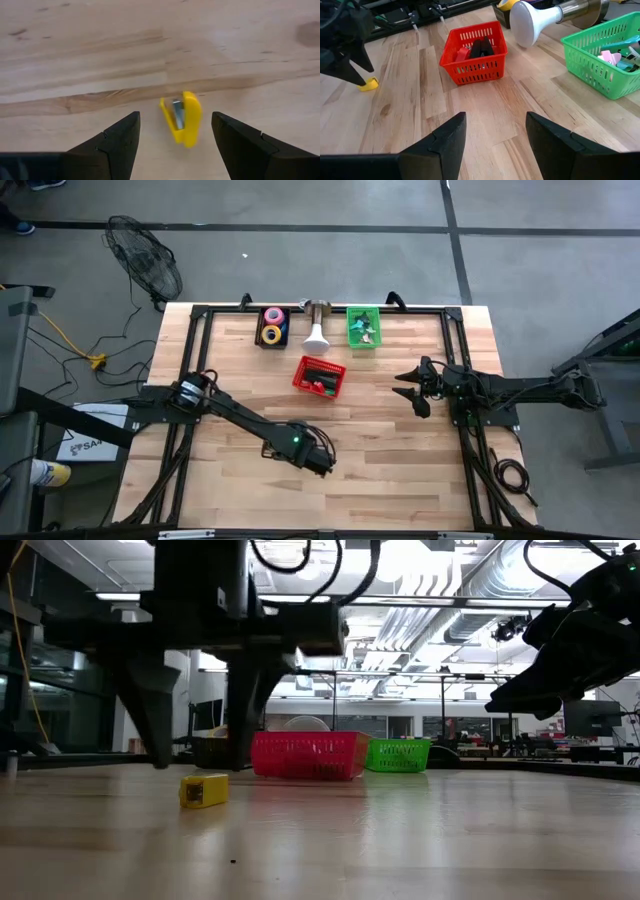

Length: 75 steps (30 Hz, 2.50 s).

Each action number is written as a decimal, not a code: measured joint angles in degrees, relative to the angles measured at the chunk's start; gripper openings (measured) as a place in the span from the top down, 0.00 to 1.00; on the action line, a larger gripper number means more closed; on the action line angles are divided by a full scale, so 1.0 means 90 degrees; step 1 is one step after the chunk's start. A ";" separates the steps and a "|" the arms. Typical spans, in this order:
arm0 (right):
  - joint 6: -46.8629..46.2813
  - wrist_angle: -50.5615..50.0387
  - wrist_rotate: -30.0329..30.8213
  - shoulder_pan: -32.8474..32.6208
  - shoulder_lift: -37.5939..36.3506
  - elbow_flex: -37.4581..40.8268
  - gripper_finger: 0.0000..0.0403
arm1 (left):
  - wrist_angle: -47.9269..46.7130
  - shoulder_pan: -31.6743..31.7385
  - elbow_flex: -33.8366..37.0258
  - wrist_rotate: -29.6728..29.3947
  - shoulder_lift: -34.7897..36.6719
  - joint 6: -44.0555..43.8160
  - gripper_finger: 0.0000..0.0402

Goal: Pick and place Stapler, Stapler remover, tape
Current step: Put the yellow stapler into the red basket

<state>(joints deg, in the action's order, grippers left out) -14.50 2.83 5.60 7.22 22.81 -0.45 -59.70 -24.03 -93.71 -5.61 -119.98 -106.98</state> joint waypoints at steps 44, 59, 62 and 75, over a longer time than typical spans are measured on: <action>0.0000 -0.0002 0.0000 0.0000 0.0007 -0.0002 0.51 | 0.0412 0.0034 -0.0010 -0.0018 -0.0423 0.0733 0.87; 0.0000 -0.0002 0.0001 0.0002 0.0007 -0.0002 0.51 | -0.0248 0.1105 0.0012 -0.1721 0.0451 0.4699 0.85; 0.0000 -0.0002 0.0001 0.0000 0.0006 0.0001 0.51 | -0.0212 0.1499 0.0002 -0.1939 0.0498 0.5490 0.85; 0.0000 -0.0002 0.0001 0.0001 0.0006 0.0001 0.51 | 0.1057 0.2719 0.0002 -0.1693 0.0483 0.8181 0.85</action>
<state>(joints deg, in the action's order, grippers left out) -14.50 2.81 5.61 7.23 22.86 -0.45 -50.19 0.44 -93.69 -20.85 -115.63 -33.35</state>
